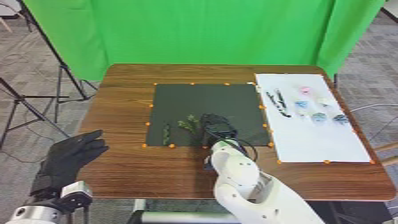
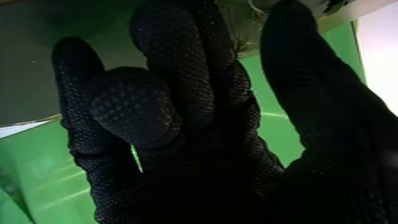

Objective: Arrange flowers

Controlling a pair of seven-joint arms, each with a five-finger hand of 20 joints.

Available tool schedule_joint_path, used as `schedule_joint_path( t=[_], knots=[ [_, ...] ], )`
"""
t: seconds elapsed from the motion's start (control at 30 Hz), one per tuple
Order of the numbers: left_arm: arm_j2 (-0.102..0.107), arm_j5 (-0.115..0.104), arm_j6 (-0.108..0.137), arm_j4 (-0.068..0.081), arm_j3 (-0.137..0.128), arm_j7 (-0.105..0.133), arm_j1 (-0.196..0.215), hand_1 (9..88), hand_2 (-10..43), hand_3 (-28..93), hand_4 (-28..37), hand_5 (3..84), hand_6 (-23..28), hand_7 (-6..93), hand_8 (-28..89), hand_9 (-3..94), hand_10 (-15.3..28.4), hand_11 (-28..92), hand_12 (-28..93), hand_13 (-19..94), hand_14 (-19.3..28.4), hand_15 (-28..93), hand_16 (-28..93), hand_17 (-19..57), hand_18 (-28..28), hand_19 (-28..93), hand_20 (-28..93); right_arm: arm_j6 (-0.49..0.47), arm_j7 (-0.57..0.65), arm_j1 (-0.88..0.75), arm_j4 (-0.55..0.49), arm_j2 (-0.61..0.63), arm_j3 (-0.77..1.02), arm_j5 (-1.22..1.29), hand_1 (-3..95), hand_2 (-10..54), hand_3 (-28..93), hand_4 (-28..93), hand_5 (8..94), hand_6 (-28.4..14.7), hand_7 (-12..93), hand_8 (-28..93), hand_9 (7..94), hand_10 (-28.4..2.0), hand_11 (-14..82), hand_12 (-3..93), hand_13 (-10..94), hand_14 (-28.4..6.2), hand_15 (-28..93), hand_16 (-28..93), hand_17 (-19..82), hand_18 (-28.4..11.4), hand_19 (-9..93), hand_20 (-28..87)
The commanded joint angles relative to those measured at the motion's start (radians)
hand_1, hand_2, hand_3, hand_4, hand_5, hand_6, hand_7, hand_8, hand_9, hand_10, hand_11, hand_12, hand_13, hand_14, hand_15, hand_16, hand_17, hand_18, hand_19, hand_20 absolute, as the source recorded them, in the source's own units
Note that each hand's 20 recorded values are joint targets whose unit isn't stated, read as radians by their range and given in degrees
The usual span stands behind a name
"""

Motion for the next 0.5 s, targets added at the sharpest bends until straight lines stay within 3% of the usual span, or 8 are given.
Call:
schedule_joint_path(
  t=[0.03,0.2,0.23,0.5],
  knots=[
    [-0.002,-0.008,0.014,-0.015,-0.011,0.018,0.046,28.9,8.1,79,-14.3,50.8,15.9,14.5,-9,42.6,23.6,40,9,31,28.4,65,-15,-9.7,21.7,61,12,-0.001,0.020,0.021,-0.035,0.034,-0.019,-0.002,34.8,-8.9,75,-23,77.7,-5.8,36,-8,81.3,-16.8,42.1,22.6,80,-11.4,69,24,39,-25.1,93,-16],
    [0.000,-0.017,0.028,-0.023,-0.021,0.035,0.073,28.9,8.1,79,-14.3,50.7,16.0,14.4,-9,42.6,23.6,40,9,31,28.4,65,-15,-9.7,21.7,61,12,0.003,-0.006,0.013,-0.072,0.048,-0.036,0.003,32.9,-7.6,74,-23,77.6,-6.7,37,-9,80.2,-17.8,44.4,23.2,79,-12.0,71,24,40,-25.4,92,-16],
    [0.022,-0.033,0.040,-0.022,-0.018,0.051,0.081,28.8,8.1,79,-14.3,50.7,16.0,14.4,-9,42.6,23.6,40,9,31,28.4,64,-15,-9.7,21.7,61,12,0.007,-0.009,0.014,-0.073,0.049,-0.040,-0.004,32.6,-7.5,74,-23,77.6,-6.8,37,-9,80.1,-17.9,44.7,23.2,79,-12.1,71,24,40,-25.4,92,-17],
    [0.016,-0.023,0.029,-0.017,-0.011,0.041,0.065,28.8,8.1,79,-14.4,50.7,16.0,14.5,-9,42.5,23.6,40,9,31,28.4,65,-15,-9.7,21.7,61,12,0.001,-0.010,0.018,-0.077,0.049,-0.037,0.011,30.6,-5.8,73,-23,77.2,-7.7,36,-8,78.6,-18.9,45.4,23.0,78,-12.7,72,24,40,-25.5,92,-17]
  ],
)
